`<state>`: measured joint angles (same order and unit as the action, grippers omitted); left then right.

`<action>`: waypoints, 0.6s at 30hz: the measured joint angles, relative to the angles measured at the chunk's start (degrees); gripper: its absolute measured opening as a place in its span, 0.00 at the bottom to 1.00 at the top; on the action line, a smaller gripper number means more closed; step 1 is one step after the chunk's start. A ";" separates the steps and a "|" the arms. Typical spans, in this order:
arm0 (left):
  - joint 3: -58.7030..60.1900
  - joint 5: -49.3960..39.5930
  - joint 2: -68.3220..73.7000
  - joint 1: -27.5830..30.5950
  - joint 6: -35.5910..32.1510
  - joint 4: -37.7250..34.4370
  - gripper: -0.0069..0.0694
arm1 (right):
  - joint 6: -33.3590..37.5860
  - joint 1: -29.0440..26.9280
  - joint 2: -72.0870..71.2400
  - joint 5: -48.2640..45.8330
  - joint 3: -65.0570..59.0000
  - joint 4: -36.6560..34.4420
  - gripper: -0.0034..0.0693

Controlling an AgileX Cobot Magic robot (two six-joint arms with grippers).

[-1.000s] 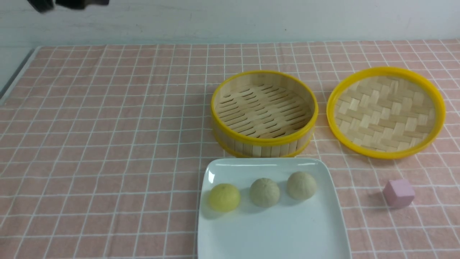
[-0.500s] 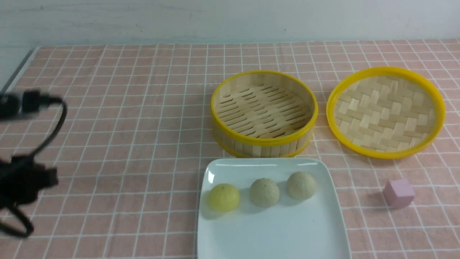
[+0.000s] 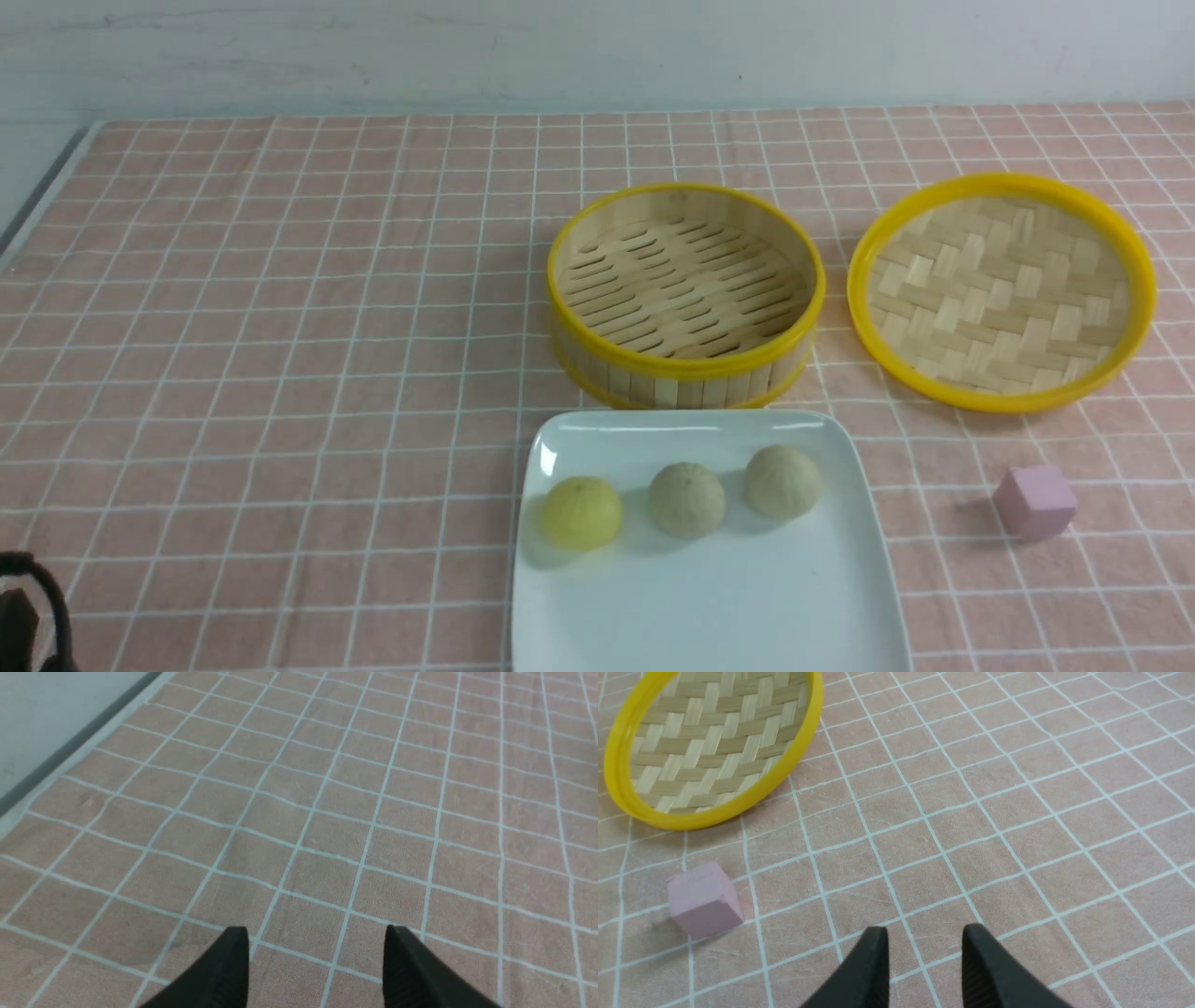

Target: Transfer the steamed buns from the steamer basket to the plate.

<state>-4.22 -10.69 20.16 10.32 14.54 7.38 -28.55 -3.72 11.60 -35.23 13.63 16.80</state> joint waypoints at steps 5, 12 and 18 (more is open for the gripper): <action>0.05 -6.17 -7.61 0.00 0.00 0.00 0.61 | 0.00 0.00 0.00 0.00 0.00 0.00 0.38; 0.12 -13.50 -14.88 0.00 0.00 0.14 0.61 | 0.00 0.00 0.00 0.00 0.00 0.00 0.38; 0.49 -15.10 -20.18 0.00 0.00 1.37 0.61 | 0.00 0.00 0.00 0.00 0.00 0.00 0.38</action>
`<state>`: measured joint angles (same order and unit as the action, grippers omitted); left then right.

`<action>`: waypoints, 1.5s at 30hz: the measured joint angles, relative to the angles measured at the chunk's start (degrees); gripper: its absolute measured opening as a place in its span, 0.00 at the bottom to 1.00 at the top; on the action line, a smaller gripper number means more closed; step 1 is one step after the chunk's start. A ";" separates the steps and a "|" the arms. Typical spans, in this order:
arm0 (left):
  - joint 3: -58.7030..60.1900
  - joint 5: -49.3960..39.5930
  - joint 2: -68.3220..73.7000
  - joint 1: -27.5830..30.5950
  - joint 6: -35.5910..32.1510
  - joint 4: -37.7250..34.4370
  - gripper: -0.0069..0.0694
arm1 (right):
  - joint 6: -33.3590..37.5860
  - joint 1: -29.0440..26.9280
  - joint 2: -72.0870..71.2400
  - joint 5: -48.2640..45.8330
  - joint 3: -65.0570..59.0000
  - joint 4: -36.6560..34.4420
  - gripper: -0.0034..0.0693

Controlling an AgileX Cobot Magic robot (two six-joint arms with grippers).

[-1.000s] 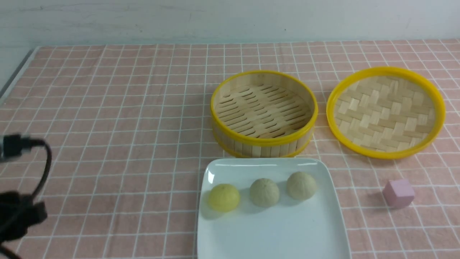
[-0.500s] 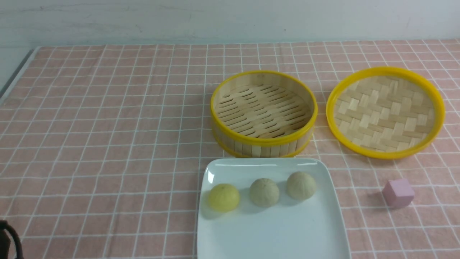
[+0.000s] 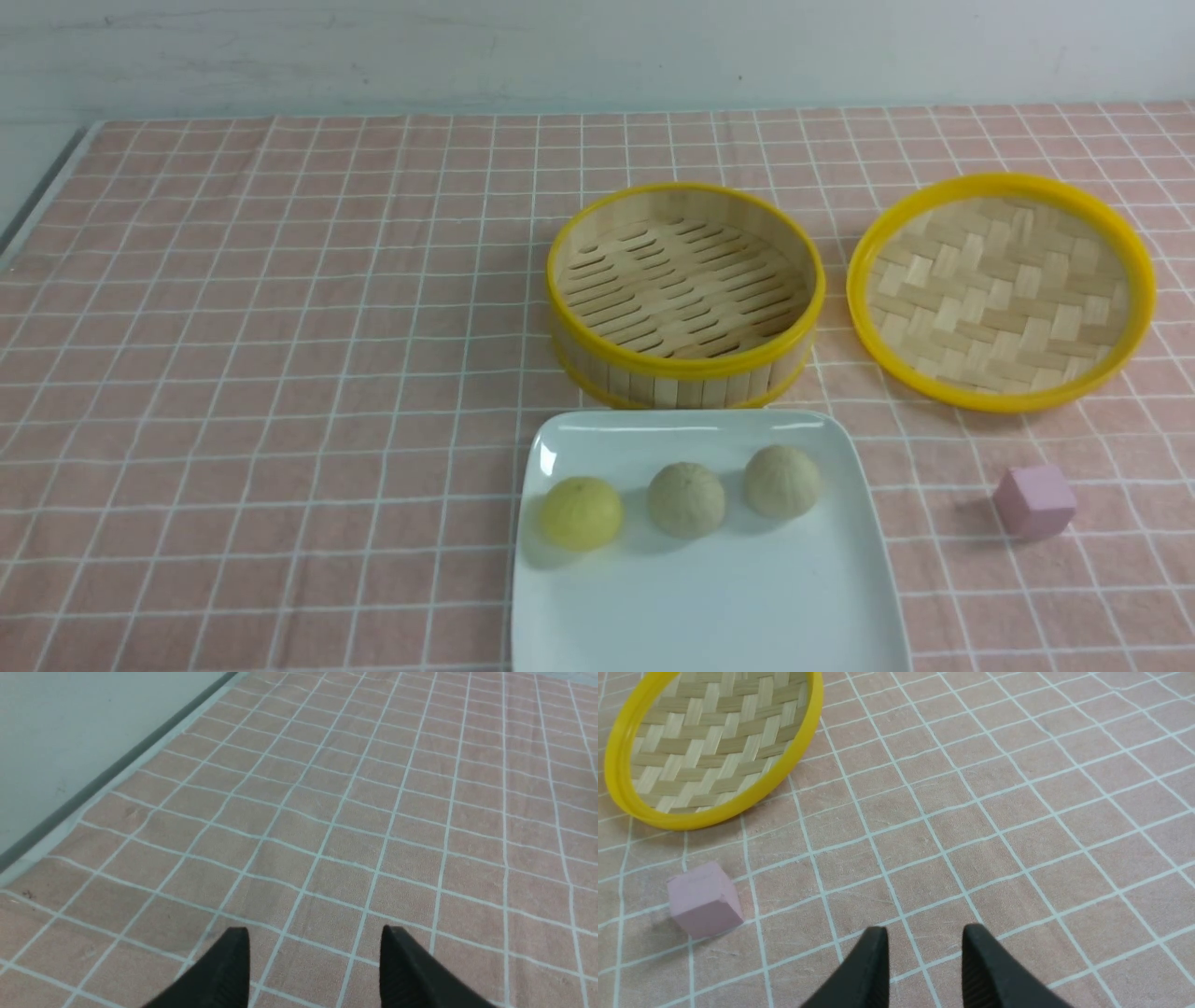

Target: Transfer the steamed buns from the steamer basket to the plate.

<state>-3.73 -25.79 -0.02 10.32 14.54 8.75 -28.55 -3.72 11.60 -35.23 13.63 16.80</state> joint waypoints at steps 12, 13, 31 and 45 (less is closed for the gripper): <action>4.74 2.98 -0.67 0.00 0.02 -1.15 0.61 | 0.00 0.00 0.00 0.01 0.00 0.00 0.38; 4.74 2.98 -0.67 0.00 0.02 -1.15 0.61 | 0.00 0.00 0.00 0.01 0.00 0.00 0.38; 4.74 3.04 -0.67 0.00 -2.03 -1.15 0.61 | 0.00 0.00 0.00 0.01 0.00 0.00 0.38; 4.74 3.04 -0.67 0.00 -2.39 -1.15 0.60 | 0.00 0.00 0.00 0.01 0.00 0.00 0.38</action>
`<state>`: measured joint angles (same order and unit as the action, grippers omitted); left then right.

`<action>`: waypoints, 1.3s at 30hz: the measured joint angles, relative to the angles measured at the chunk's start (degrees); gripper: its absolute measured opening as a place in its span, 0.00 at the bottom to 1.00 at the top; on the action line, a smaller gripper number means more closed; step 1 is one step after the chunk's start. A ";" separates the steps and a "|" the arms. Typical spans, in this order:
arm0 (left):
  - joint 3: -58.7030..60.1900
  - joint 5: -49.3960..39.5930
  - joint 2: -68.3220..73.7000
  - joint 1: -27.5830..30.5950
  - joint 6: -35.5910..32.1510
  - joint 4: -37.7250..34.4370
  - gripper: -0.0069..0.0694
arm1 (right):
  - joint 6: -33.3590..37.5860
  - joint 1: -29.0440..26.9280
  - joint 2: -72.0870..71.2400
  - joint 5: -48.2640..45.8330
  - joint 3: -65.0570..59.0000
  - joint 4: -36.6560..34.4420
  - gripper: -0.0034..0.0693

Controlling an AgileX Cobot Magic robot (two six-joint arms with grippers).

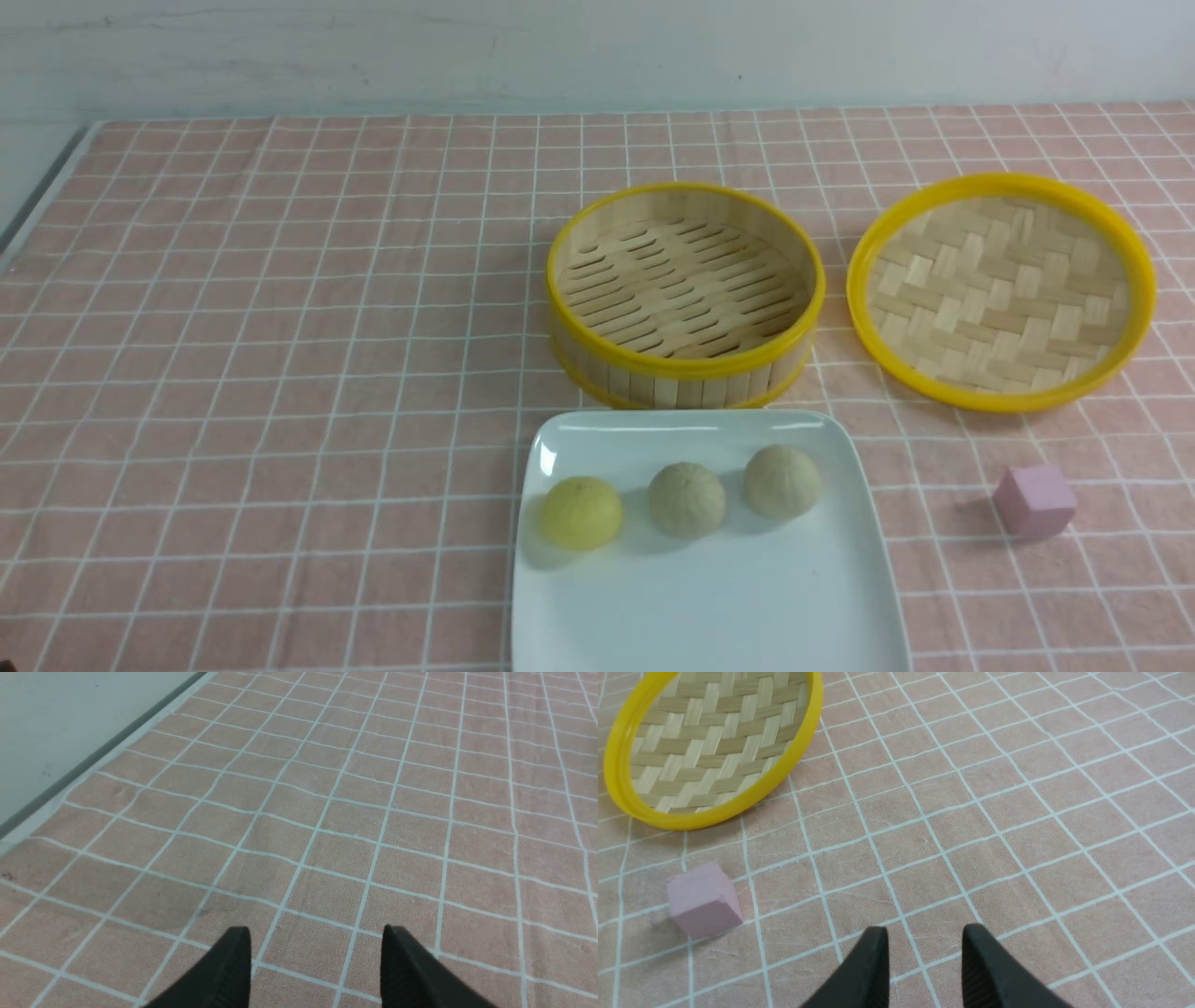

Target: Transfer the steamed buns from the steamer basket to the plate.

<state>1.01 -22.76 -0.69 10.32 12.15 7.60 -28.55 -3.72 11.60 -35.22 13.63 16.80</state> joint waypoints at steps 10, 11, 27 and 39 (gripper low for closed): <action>0.00 0.00 0.00 0.00 0.00 0.00 0.59 | 0.00 0.00 0.00 0.00 0.00 0.00 0.38; 0.00 0.00 0.00 0.00 0.00 0.00 0.59 | 0.00 0.00 0.00 0.00 0.00 0.00 0.38; 0.05 0.00 0.00 0.00 -0.05 0.00 0.59 | -0.05 0.00 0.00 0.69 -0.14 2.36 0.38; 0.05 0.00 0.00 0.00 -0.05 0.00 0.59 | 11.43 1.07 -1.80 26.15 -14.99 -5.07 0.38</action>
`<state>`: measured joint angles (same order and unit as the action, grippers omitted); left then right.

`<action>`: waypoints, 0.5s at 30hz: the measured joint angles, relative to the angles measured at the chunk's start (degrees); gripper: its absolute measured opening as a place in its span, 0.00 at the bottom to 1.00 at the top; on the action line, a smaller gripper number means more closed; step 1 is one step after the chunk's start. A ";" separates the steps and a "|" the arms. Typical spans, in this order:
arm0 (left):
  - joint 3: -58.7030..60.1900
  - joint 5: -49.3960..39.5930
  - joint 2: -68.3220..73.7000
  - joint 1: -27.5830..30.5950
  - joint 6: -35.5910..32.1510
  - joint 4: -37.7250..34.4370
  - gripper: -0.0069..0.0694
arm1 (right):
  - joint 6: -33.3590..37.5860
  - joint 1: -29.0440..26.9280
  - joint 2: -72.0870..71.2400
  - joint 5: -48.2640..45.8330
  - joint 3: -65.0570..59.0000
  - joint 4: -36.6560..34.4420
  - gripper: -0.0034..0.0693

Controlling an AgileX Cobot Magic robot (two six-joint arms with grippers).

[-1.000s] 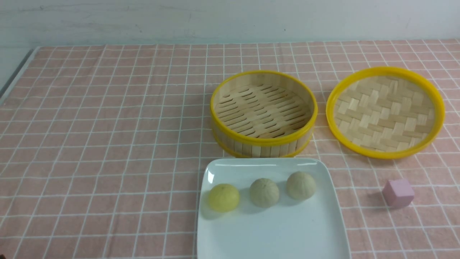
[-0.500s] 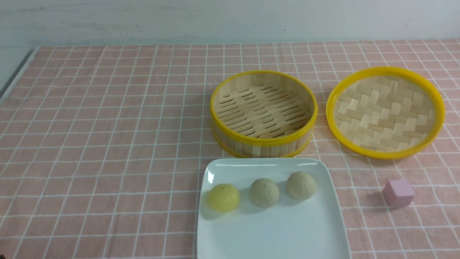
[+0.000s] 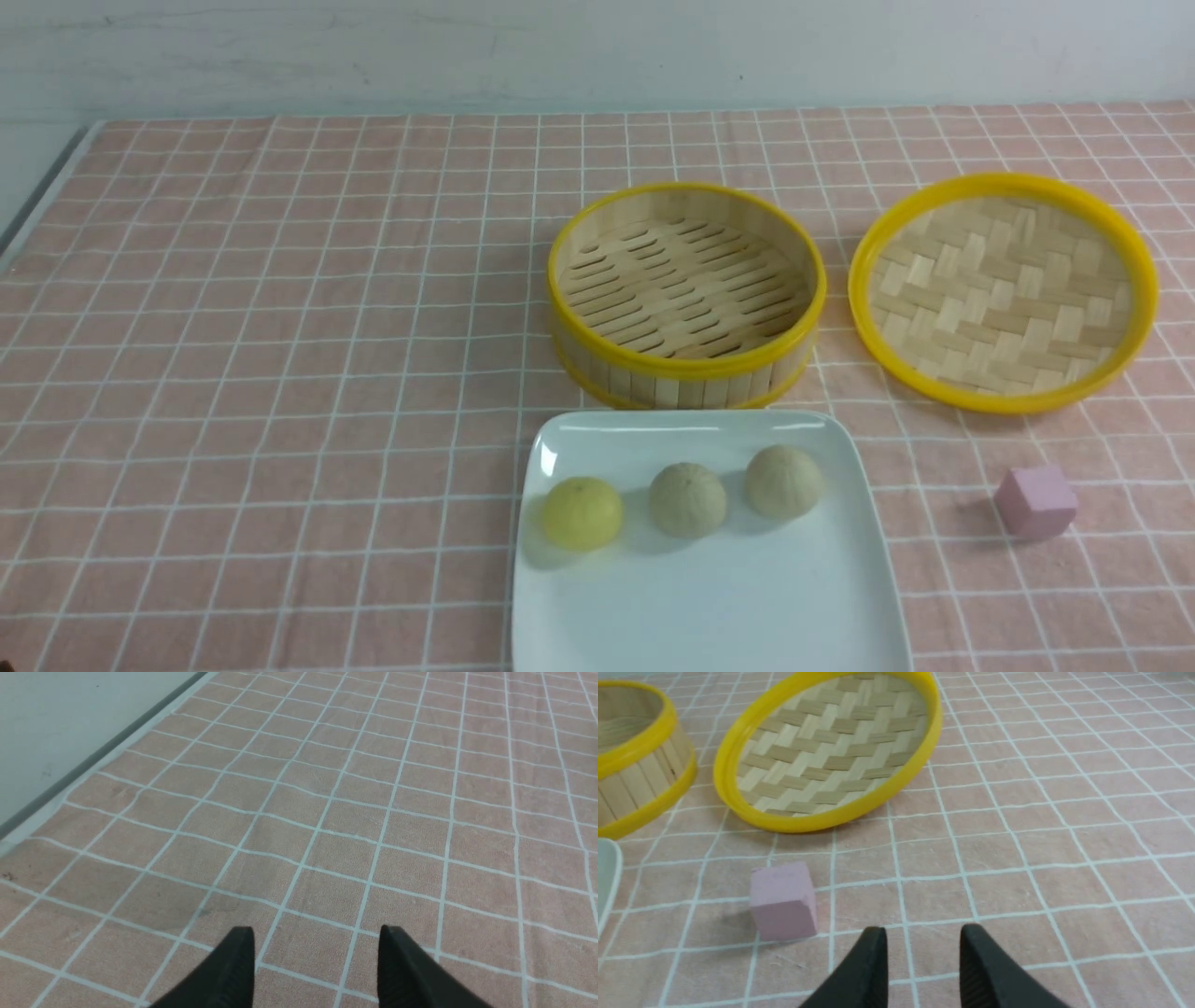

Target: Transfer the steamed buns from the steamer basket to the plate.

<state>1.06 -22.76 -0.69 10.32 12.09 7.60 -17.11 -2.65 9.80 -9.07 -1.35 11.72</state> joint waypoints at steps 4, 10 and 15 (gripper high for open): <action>0.00 0.00 0.00 0.00 0.00 0.00 0.59 | 11.48 0.00 -0.72 -1.03 0.01 -9.70 0.38; 0.00 0.00 0.00 0.00 0.00 0.00 0.59 | 23.90 0.00 -1.54 -5.33 0.01 -17.71 0.38; 0.00 0.00 0.00 0.00 0.00 0.00 0.59 | 23.90 0.00 -1.80 -9.56 0.01 -17.93 0.38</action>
<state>1.06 -22.76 -0.69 10.32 12.09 7.60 6.79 -2.65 8.00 -18.64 -1.35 -6.21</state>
